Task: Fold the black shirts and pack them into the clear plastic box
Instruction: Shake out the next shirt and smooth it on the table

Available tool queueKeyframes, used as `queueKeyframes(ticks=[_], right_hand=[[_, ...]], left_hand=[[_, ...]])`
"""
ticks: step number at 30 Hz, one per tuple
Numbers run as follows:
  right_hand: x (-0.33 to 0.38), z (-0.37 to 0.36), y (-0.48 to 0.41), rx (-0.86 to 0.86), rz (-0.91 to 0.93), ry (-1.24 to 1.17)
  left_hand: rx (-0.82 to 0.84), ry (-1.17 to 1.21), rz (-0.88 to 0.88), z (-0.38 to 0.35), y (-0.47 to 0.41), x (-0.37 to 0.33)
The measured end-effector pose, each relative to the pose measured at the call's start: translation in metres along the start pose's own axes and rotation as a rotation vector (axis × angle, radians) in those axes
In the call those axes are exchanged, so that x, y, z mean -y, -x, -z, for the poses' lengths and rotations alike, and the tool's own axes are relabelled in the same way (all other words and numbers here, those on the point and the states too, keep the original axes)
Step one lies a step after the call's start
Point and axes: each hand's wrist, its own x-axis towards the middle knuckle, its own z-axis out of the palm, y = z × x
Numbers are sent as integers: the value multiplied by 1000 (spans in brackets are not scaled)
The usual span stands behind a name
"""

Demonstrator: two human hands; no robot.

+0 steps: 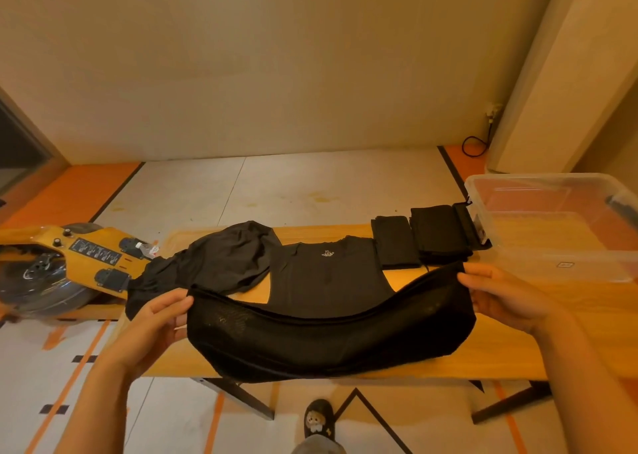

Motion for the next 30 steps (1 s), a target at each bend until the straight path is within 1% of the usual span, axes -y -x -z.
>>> queueKeyframes(ticks=[4, 8, 10, 13, 16, 18, 21, 24, 26, 28, 30], right_hand=[[1, -2, -30, -173, -41, -7], [5, -8, -71, -427, -21, 30], [6, -6, -100, -541, -29, 63], [3, 1, -153, -643, -85, 151], [-5, 8, -210, -719, -158, 299], [-10, 11, -238, -771, -188, 423], [-20, 10, -278, -823, -262, 582], [-28, 2, -300, -873, -297, 664], [-29, -6, -303, -909, -232, 733], [-29, -21, -297, -904, -87, 841], [-39, -45, -282, -827, 43, 938]], left_hand=[[-137, -37, -20, 0, -30, 2], [-333, -141, -34, -5, -75, 6], [-393, -219, -40, -7, -105, 7], [-439, -412, -33, -5, -162, 13], [-484, -626, -14, -3, -221, 25], [-487, -730, 8, -7, -248, 29], [-458, -913, 89, -6, -282, 41], [-458, -963, 127, -6, -291, 52], [-504, -941, 67, -8, -287, 53], [-562, -947, -42, -11, -278, 54], [-541, -1050, -177, -16, -262, 64]])
